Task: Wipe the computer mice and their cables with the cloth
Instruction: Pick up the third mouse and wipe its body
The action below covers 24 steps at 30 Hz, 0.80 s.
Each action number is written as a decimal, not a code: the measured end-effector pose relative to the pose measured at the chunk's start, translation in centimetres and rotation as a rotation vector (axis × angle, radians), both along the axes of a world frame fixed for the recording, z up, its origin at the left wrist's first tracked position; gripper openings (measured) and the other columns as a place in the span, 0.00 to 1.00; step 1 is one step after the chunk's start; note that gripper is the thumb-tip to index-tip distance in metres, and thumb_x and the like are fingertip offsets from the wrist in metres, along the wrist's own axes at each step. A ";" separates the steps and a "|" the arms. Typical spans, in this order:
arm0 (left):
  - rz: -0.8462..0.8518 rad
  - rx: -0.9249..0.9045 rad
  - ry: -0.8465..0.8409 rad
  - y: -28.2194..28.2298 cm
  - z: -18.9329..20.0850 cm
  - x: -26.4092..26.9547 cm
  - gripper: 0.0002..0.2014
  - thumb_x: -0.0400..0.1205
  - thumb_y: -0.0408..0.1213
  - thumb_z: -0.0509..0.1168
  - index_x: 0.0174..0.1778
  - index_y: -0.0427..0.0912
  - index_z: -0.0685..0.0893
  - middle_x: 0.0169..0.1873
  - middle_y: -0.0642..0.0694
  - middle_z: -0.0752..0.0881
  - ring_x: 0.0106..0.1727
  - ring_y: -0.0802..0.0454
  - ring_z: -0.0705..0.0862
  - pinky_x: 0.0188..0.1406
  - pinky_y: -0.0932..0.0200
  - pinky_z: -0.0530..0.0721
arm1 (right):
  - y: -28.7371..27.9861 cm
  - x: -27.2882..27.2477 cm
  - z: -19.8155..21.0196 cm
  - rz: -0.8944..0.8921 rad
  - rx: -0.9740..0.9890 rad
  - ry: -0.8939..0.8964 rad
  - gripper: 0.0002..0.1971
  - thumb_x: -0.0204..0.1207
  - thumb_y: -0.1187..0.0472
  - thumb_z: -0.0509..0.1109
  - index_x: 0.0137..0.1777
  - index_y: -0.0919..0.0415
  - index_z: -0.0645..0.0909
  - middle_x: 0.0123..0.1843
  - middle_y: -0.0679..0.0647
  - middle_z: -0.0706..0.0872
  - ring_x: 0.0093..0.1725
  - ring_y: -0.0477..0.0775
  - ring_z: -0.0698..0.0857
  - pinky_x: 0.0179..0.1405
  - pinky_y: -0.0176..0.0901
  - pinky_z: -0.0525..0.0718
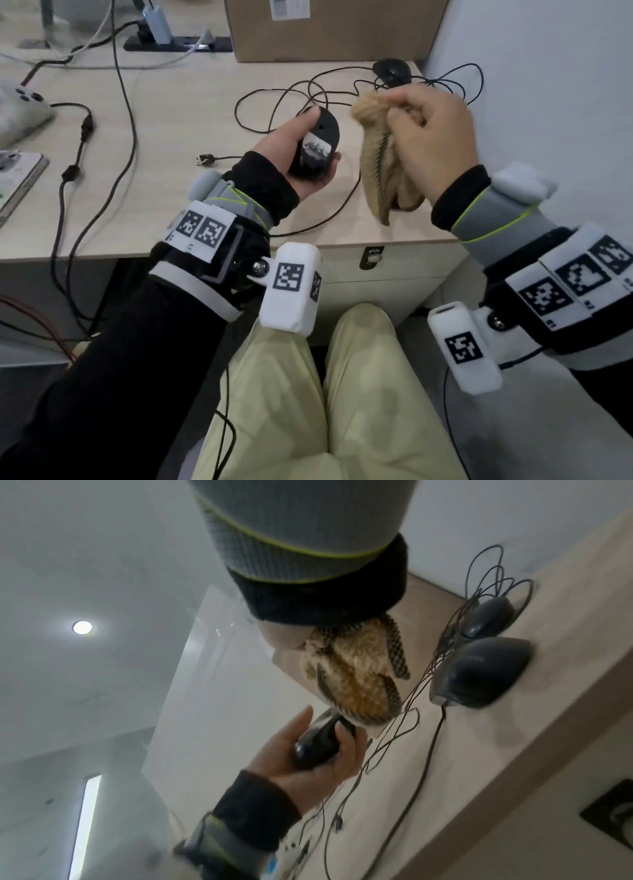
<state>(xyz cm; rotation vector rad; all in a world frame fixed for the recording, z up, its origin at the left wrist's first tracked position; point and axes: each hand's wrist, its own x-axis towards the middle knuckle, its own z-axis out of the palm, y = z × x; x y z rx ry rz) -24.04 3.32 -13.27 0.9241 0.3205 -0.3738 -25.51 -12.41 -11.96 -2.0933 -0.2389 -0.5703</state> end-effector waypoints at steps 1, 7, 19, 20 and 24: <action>-0.006 0.035 -0.001 0.2 0.2 -0.1 0.14 0.82 0.45 0.65 0.58 0.41 0.77 0.51 0.38 0.81 0.46 0.42 0.83 0.33 0.59 0.87 | -0.4 0.6 0.1 -0.034 0.066 0.026 0.15 0.74 0.65 0.62 0.54 0.56 0.87 0.45 0.43 0.86 0.40 0.35 0.81 0.50 0.29 0.79; -0.168 0.268 -0.120 1.5 1.5 -1.0 0.08 0.83 0.43 0.62 0.54 0.44 0.79 0.40 0.44 0.88 0.40 0.46 0.90 0.35 0.63 0.86 | -1.5 2.8 1.4 0.129 0.309 0.127 0.18 0.76 0.64 0.64 0.65 0.60 0.79 0.59 0.50 0.84 0.54 0.43 0.83 0.64 0.41 0.81; -0.218 0.209 -0.149 2.1 4.7 -1.3 0.11 0.84 0.42 0.57 0.47 0.39 0.80 0.31 0.44 0.86 0.25 0.53 0.85 0.20 0.68 0.81 | 0.5 2.6 4.4 0.397 0.092 0.379 0.19 0.82 0.43 0.58 0.49 0.55 0.84 0.38 0.52 0.87 0.35 0.49 0.84 0.38 0.44 0.85; -0.197 0.179 -0.150 2.0 4.9 -1.2 0.12 0.84 0.42 0.57 0.45 0.39 0.80 0.32 0.44 0.85 0.25 0.53 0.85 0.20 0.68 0.81 | 0.5 2.6 4.6 0.340 0.068 0.384 0.20 0.82 0.42 0.58 0.46 0.56 0.83 0.33 0.51 0.85 0.30 0.48 0.83 0.35 0.40 0.83; -0.103 0.071 -0.129 2.1 4.9 -0.4 0.12 0.84 0.40 0.55 0.45 0.38 0.80 0.33 0.44 0.83 0.26 0.54 0.85 0.22 0.69 0.80 | 0.2 3.0 4.8 0.224 -0.044 0.376 0.22 0.77 0.36 0.60 0.40 0.53 0.83 0.34 0.48 0.84 0.30 0.45 0.80 0.27 0.23 0.76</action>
